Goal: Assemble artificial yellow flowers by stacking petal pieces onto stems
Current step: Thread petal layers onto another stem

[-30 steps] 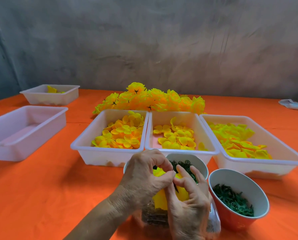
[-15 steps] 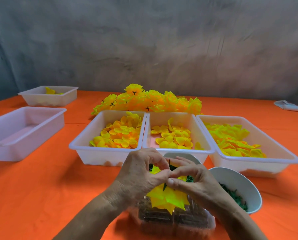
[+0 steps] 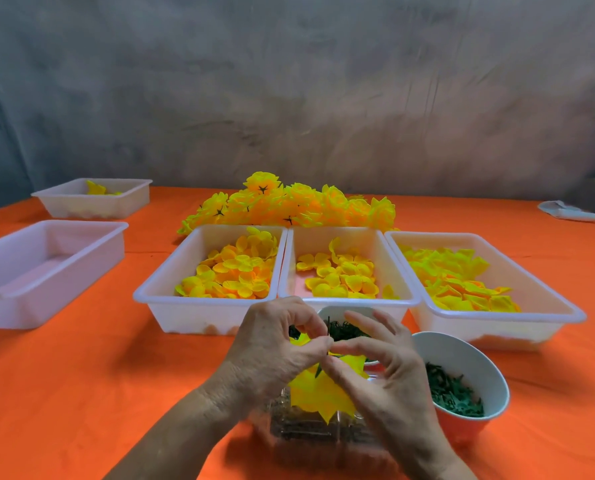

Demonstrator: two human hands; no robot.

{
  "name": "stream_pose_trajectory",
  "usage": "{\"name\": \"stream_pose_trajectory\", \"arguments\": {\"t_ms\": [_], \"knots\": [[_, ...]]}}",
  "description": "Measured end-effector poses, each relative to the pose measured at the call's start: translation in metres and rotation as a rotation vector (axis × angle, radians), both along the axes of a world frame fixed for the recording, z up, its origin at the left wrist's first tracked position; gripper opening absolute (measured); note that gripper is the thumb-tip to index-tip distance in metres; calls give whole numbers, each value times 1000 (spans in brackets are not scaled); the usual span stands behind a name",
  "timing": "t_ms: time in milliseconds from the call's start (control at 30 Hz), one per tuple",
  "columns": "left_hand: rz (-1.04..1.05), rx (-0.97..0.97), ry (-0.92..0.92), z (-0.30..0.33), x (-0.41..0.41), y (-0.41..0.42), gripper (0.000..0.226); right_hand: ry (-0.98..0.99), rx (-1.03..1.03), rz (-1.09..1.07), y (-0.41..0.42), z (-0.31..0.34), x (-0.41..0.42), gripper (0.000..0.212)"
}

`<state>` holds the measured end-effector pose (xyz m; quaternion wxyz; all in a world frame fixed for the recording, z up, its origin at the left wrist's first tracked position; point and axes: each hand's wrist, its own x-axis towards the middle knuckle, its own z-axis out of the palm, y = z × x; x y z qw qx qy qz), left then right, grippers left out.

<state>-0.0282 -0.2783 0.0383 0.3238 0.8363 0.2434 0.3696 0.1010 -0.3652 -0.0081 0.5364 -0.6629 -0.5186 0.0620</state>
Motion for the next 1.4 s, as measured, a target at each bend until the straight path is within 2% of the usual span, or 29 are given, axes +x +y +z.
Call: {"name": "stream_pose_trajectory", "arguments": {"t_ms": [67, 167, 333, 533, 800, 1000, 1167, 1300, 1400], "knots": [[6, -10, -4, 0, 0, 0, 28, -103, 49, -187, 0, -1, -13, 10], [21, -11, -6, 1, 1, -1, 28, -338, 130, -476, 5, -3, -27, 23], [21, 3, -14, -1, 3, 0, 27, -462, 154, -608, 13, 0, -39, 18], [19, 14, -27, -4, 2, 2, 26, -394, 263, -562, 15, -9, -42, 31], [0, 19, -50, -7, 2, 6, 30, -357, 336, -519, 20, -23, -40, 32], [-8, -5, -80, -10, 4, 8, 14, -358, 383, -490, 24, -26, -40, 30], [-25, -20, -74, -11, -1, 8, 21, -317, 322, -466, 18, -23, -40, 22], [-11, -65, -101, -23, -5, 3, 7, -233, 206, -409, 9, -21, -35, 4], [4, -107, -110, -33, -8, -1, 16, -14, 127, -277, 2, -19, -33, 17]]}}
